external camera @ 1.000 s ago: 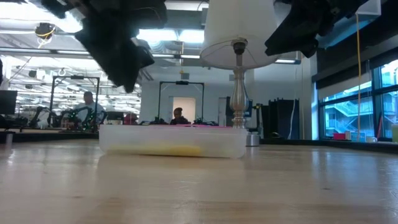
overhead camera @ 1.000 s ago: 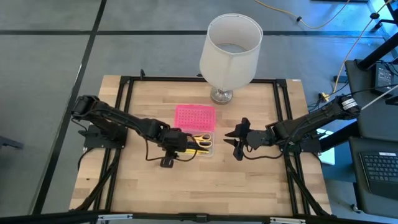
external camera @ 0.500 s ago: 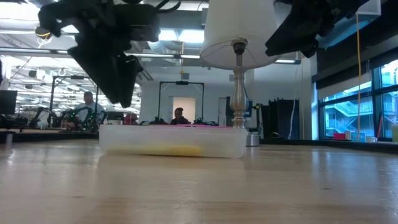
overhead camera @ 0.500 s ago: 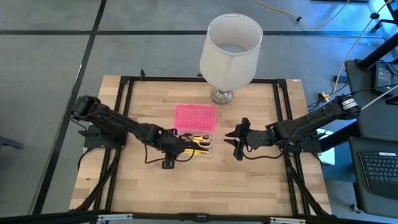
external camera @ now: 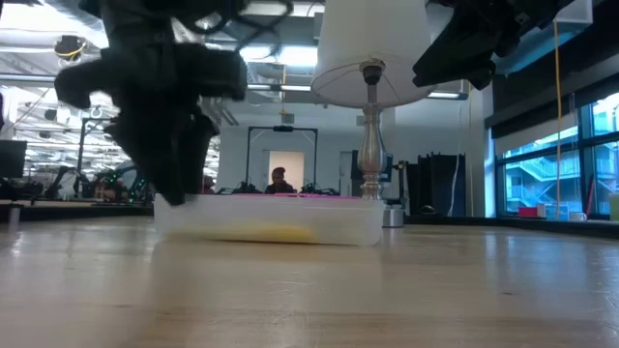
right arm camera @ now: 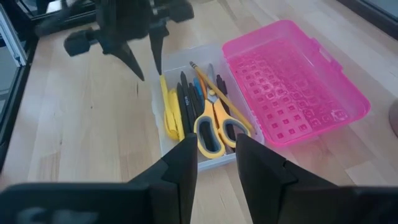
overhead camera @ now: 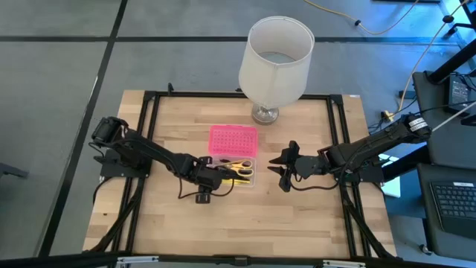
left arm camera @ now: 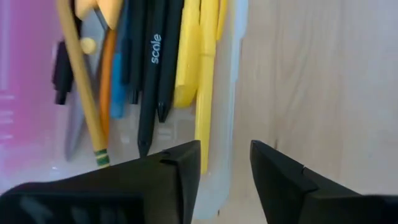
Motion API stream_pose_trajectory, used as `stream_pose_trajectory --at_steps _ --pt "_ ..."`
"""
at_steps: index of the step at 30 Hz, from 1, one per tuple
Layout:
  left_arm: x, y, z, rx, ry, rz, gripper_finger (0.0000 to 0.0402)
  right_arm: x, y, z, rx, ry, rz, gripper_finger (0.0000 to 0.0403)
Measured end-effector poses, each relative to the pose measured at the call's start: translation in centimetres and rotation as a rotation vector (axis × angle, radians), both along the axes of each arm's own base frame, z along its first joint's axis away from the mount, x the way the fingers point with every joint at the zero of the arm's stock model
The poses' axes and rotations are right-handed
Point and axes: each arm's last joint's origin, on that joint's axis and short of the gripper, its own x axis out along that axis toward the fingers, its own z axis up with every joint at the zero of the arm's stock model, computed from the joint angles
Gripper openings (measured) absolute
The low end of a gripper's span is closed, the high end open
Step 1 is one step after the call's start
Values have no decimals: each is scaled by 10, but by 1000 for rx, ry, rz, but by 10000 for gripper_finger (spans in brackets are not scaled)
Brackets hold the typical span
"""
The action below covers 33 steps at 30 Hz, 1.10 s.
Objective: Pick & place school supplies into a supply box
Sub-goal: Close the supply box
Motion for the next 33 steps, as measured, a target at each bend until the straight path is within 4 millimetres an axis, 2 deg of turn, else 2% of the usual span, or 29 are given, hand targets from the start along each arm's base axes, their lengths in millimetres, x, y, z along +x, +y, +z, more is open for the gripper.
stream_pose_trajectory --at_steps 7,14,17,23,28,33 --pt "3 -1 -12 0 36 -4 78 0 0 0 7 1 -6 114" --pt "4 -2 -11 -5 21 -4 8 -2 -17 -7 271 20 -274 114" --pt "5 -3 -11 -16 15 -10 6 -5 -29 -13 374 71 -402 114" --pt "2 -14 -10 -37 9 -59 5 -5 -51 -29 471 106 -440 114" --pt "-3 -29 -10 -25 12 -163 4 -8 -69 -55 542 38 -431 114" --pt "-6 -36 -10 -30 13 -187 4 -24 -85 -83 530 63 -512 114"
